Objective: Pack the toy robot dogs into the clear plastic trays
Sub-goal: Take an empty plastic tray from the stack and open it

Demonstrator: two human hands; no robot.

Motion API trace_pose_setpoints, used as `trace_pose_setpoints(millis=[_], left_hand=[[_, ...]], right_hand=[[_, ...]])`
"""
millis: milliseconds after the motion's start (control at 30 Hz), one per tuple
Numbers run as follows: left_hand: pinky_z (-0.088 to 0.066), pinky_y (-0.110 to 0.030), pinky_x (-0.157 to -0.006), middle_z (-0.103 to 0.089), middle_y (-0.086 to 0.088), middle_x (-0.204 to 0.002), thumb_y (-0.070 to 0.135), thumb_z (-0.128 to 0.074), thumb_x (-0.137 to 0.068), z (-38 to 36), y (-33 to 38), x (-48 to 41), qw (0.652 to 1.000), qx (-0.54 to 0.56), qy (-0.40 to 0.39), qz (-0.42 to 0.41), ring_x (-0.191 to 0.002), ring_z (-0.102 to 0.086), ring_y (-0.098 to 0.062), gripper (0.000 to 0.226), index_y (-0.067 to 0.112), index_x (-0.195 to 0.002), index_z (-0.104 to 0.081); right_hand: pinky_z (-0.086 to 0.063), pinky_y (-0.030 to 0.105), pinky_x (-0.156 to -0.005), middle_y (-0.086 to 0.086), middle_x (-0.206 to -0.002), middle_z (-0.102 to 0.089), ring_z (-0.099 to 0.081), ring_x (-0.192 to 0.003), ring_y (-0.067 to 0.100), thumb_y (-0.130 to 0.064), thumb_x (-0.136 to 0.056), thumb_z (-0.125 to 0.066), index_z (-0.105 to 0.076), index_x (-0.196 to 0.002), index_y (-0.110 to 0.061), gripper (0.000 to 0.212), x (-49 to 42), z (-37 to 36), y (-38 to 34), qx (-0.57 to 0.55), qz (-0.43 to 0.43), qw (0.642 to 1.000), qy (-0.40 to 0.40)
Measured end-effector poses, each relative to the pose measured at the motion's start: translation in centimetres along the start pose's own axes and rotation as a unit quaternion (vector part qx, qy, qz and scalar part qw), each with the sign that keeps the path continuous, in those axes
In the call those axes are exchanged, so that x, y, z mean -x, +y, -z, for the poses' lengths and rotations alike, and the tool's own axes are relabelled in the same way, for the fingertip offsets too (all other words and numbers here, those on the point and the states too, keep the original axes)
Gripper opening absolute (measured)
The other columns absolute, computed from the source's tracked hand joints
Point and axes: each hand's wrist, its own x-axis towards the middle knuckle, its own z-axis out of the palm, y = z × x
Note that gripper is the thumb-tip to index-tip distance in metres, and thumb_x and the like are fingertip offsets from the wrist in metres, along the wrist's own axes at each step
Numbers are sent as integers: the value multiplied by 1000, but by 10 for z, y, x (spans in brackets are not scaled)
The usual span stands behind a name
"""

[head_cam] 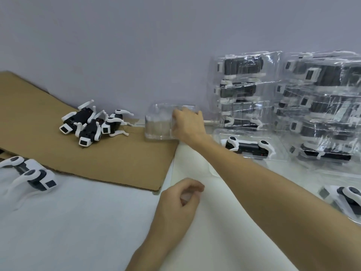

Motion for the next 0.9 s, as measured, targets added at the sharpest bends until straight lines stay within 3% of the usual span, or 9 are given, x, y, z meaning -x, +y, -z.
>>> trace_pose_setpoints(millis=[67,167,333,467,600,767,900], left_hand=[[-56,-25,-75,-76,8,-95,8,-58,-97,2,0,-3,995,95,26,27,-94,-70,-8,24,28,-109,-65],[-58,-25,-64,-76,-4,-93,8,-59,-98,4,3,-6,962,242,105,65,-84,-74,-19,24,22,-118,-57],[-53,-23,-57,-69,1,-92,27,-69,-92,17,9,-8,912,292,285,45,-64,-67,-9,38,23,-123,-47],[-49,-13,-61,-74,6,-84,44,-69,-80,25,21,-2,934,261,244,-2,-73,-67,-4,39,19,-110,-68],[-52,-12,-64,-78,-6,-86,36,-75,-72,24,25,8,953,218,207,-31,-77,-74,-11,33,10,-93,-74],[-53,-10,-65,-77,0,-82,16,-69,-82,25,29,8,961,234,135,-57,-74,-72,-5,16,10,-96,-73],[-55,-16,-68,-75,-9,-82,24,-68,-77,22,26,7,960,242,127,-53,-75,-71,-13,21,15,-94,-77]], right_hand=[[-31,37,-92,5,-107,-62,-61,-98,28,-11,-89,-55,-63,-107,-16,20,11,6,-7,-18,47,998,22],[-30,33,-89,1,-107,-61,-61,-96,25,-16,-91,-58,-65,-111,-17,21,32,23,-21,-85,97,990,50],[-27,29,-76,-5,-100,-62,-59,-87,19,-21,-84,-71,-67,-108,-20,24,89,61,-29,-152,150,974,77],[-39,26,-76,-14,-97,-58,-55,-89,9,-26,-82,-78,-68,-108,-20,28,139,79,-11,-273,118,951,80],[-37,11,-77,-15,-90,-57,-53,-87,1,-19,-83,-80,-68,-100,-17,22,173,79,12,-409,59,908,72],[-42,11,-77,-13,-94,-61,-62,-87,4,-15,-91,-71,-67,-103,-24,16,194,68,13,-477,29,875,77],[-42,13,-78,-14,-98,-62,-64,-88,6,-17,-91,-69,-68,-106,-19,16,198,65,18,-513,8,856,69]])
